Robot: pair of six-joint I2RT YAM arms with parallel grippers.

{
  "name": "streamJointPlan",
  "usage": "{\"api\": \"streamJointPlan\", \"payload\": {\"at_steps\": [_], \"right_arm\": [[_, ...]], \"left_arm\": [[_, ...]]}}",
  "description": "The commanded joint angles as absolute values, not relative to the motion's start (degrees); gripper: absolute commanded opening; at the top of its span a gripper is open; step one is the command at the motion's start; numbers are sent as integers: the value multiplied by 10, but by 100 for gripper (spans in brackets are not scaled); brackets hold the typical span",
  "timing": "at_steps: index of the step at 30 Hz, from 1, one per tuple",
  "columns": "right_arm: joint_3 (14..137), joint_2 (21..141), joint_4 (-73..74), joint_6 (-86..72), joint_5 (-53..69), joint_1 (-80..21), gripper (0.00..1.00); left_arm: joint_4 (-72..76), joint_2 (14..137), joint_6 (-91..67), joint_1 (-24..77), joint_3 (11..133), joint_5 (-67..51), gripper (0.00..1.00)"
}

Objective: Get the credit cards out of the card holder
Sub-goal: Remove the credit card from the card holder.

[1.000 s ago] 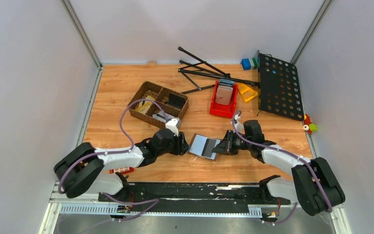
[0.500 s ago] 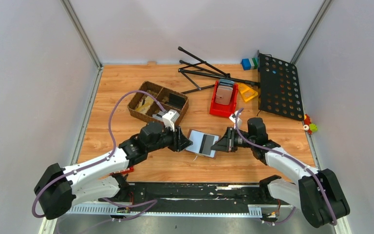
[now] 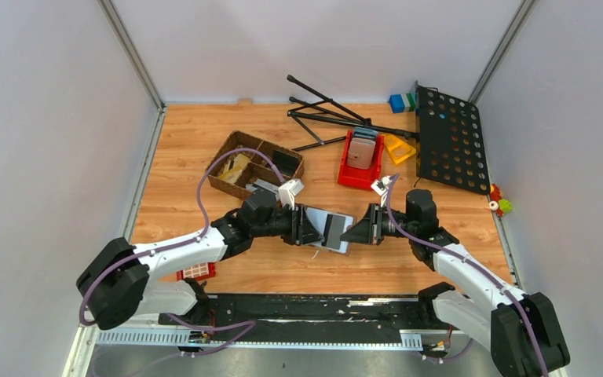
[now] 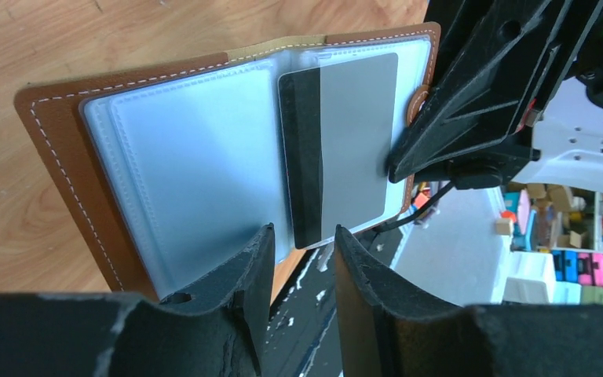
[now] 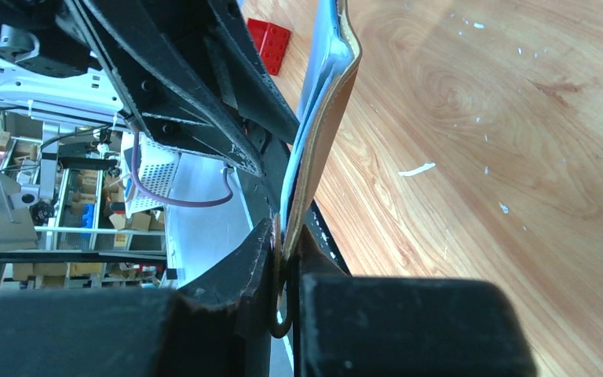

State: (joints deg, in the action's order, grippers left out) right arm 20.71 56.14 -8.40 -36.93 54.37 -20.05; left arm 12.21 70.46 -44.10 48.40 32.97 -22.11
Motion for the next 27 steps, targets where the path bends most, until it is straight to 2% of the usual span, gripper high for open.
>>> {"api": "streamJointPlan", "payload": {"at_steps": [1,6,16,27], "right_arm": [[221,536,-141,-364,572,-199,0],[216,529,-148,-368,570,-199,0],[200,532,-195,-395,581,-198,0],[184,510,-247,-435,582,-199,0]], "left_arm": [[176,714,-479,471,351,-267,41],[181,719,-495,460,347,-271,42],[306,762,-562,456,331,-326,45],[321,758,-588,435,313,-338,47]]}}
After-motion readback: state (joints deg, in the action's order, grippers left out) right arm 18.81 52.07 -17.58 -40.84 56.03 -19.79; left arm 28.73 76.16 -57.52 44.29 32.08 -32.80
